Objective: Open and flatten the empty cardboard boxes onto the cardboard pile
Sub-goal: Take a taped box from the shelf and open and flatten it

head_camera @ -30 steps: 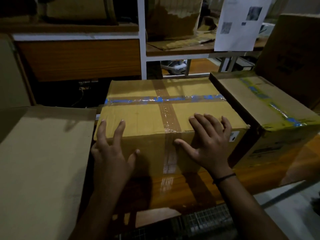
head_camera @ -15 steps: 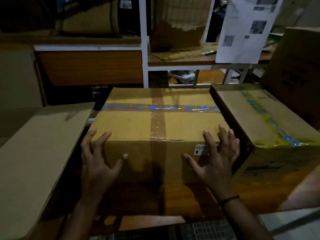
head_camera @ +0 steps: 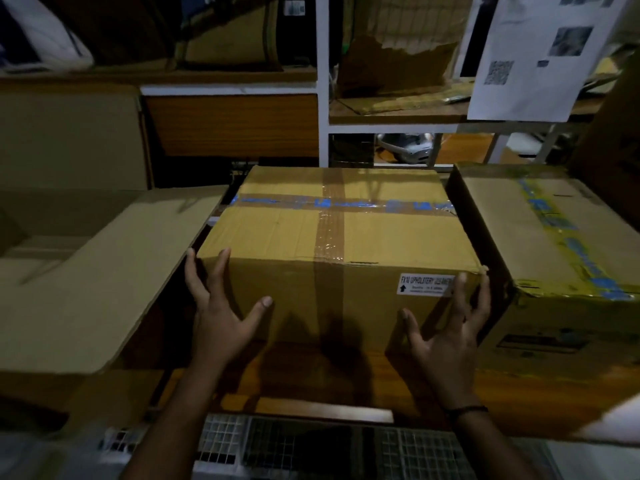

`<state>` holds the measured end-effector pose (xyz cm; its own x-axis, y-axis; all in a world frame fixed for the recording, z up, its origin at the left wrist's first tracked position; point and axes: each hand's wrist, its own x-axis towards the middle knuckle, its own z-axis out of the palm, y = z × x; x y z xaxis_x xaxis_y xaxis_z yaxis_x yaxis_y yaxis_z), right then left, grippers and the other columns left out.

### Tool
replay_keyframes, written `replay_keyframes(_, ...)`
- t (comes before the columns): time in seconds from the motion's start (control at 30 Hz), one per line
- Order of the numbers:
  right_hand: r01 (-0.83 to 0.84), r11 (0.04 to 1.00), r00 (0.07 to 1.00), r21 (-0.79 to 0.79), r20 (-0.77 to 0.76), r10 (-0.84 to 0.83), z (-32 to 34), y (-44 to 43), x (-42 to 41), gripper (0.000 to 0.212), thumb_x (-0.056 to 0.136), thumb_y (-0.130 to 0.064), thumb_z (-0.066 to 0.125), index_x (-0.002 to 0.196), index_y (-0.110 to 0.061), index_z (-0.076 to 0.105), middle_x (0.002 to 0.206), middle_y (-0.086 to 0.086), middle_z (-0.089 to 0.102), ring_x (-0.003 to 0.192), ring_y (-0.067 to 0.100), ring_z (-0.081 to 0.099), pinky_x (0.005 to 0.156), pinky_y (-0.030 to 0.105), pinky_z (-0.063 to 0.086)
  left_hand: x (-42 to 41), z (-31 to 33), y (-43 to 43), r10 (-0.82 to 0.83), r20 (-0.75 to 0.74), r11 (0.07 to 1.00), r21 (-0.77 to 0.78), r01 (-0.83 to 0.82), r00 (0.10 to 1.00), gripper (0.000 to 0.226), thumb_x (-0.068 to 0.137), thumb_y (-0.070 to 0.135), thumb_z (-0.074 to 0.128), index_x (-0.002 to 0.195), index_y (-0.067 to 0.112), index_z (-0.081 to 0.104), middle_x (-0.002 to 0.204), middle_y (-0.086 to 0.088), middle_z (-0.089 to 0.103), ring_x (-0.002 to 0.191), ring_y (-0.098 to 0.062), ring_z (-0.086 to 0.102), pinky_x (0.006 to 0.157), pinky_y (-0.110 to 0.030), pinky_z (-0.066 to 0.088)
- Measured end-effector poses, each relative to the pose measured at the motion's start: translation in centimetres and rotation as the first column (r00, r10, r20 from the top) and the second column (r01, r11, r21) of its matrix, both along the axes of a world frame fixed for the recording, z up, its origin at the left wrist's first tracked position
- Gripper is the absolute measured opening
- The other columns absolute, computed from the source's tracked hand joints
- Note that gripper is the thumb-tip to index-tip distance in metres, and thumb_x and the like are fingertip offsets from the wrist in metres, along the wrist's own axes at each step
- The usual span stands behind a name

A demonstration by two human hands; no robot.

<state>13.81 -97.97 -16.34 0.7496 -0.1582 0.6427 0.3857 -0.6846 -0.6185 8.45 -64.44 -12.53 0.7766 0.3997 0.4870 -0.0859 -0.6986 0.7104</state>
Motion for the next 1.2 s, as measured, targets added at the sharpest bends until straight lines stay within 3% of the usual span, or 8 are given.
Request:
replay_keyframes(0.17, -0.048, 0.999, 0.977, -0.011, -0.211, 0.045, -2.7, -0.6, -1.2, 0.115, 0.085, -0.032, 0.081, 0.161, -0.048, -0.005, 0.169, 0.011, 0.006, 0.145, 0.047, 0.035, 0.097, 0.062, 0.053, -2.1, -3.3, 0.2, -0.055, -0.103, 0.991, -0.124, 0.042, 0.993, 0.115, 0.080, 0.042, 0.080, 0.161, 0.047, -0.002, 0.169, 0.010, 0.011, 0.151, -0.015, 0.022, 0.115, -0.058, 0.037)
replay_keyframes(0.27, -0.062, 0.998, 0.967, 0.025, -0.245, 0.066, -2.9, -0.6, -1.8, 0.114, 0.086, -0.034, 0.080, 0.161, -0.046, -0.005, 0.169, 0.009, 0.006, 0.148, 0.042, 0.030, 0.103, 0.059, 0.046, -2.9, -4.4, -0.1, -0.085, -0.131, 0.985, -0.159, 0.063, 0.988, 0.116, 0.082, 0.046, 0.083, 0.161, 0.045, -0.002, 0.168, 0.007, 0.016, 0.149, -0.015, 0.026, 0.115, -0.055, 0.037)
replay_keyframes(0.4, -0.060, 0.998, 0.979, 0.016, -0.193, 0.062, -0.1, -0.7, -1.0, 0.115, 0.083, -0.038, 0.082, 0.164, -0.037, 0.000, 0.165, 0.012, 0.017, 0.143, 0.041, 0.036, 0.099, 0.067, 0.049, -2.7, -2.6, -0.3, -0.084, -0.082, 0.983, -0.169, 0.069, 0.993, 0.102, 0.081, 0.068, 0.065, 0.161, 0.049, 0.004, 0.167, 0.000, 0.023, 0.148, -0.020, 0.032, 0.110, -0.054, 0.042)
replay_keyframes(0.5, 0.031, 0.996, 0.995, -0.084, -0.091, -0.039, 4.1, -0.4, 0.0, 0.103, 0.087, -0.050, 0.075, 0.165, -0.028, 0.011, 0.159, 0.018, 0.028, 0.136, 0.043, 0.043, 0.095, 0.066, 0.051, -2.5, 1.1, -0.7, 0.006, -0.051, 0.994, -0.106, -0.012, 0.999, 0.088, 0.079, 0.077, 0.054, 0.157, 0.054, 0.020, 0.164, -0.006, 0.028, 0.147, -0.034, 0.031, 0.109, -0.059, 0.040)
replay_keyframes(0.63, 0.148, 0.978, 0.989, -0.145, 0.020, -0.146, 10.9, 0.2, 0.8, 0.081, 0.085, -0.060, 0.063, 0.155, -0.027, 0.038, 0.156, 0.021, 0.034, 0.136, 0.043, 0.042, 0.099, 0.060, 0.042, -1.8, 8.1, -0.9, 0.095, 0.019, 0.995, -0.017, -0.094, 0.995, 0.071, 0.082, 0.073, 0.054, 0.147, 0.044, 0.051, 0.163, -0.009, 0.031, 0.146, -0.035, 0.026, 0.108, -0.045, 0.028)
replay_keyframes(0.8, 0.151, 0.946, 0.981, -0.286, -0.074, -0.179, 15.7, 1.0, 3.1, 0.056, 0.089, -0.061, 0.062, 0.133, -0.027, 0.053, 0.152, 0.011, 0.037, 0.124, 0.041, 0.053, 0.097, 0.056, 0.045, 0.4, 11.4, 1.0, 0.122, -0.137, 0.990, 0.089, -0.111, 0.983, 0.060, 0.093, 0.056, 0.062, 0.149, 0.047, 0.043, 0.165, -0.004, 0.030, 0.146, -0.035, 0.026, 0.108, -0.055, 0.037)
replay_keyframes(1.0, 0.155, 0.972, 0.928, -0.178, -0.311, -0.205, 14.3, 1.0, 2.8, 0.077, 0.090, -0.078, 0.049, 0.156, -0.041, 0.035, 0.144, 0.020, 0.040, 0.127, 0.046, 0.051, 0.097, 0.051, 0.048, 0.5, 9.1, 1.5, 0.091, -0.045, 0.982, -0.165, -0.097, 0.995, 0.067, 0.097, 0.059, 0.057, 0.157, 0.042, 0.033, 0.154, -0.004, 0.046, 0.136, -0.025, 0.046, 0.089, -0.036, 0.040)
replay_keyframes(1.2, 0.154, 0.983, 0.951, -0.100, -0.255, -0.175, 13.9, 1.2, 2.4, 0.085, 0.086, -0.085, 0.046, 0.155, -0.036, 0.038, 0.138, 0.020, 0.045, 0.126, 0.043, 0.050, 0.097, 0.051, 0.050, 0.3, 9.7, 0.9, 0.148, -0.015, 0.976, -0.162, -0.149, 0.989, 0.068, 0.099, 0.053, 0.058, 0.159, 0.034, 0.033, 0.153, -0.004, 0.051, 0.135, -0.028, 0.051, 0.096, -0.041, 0.048)
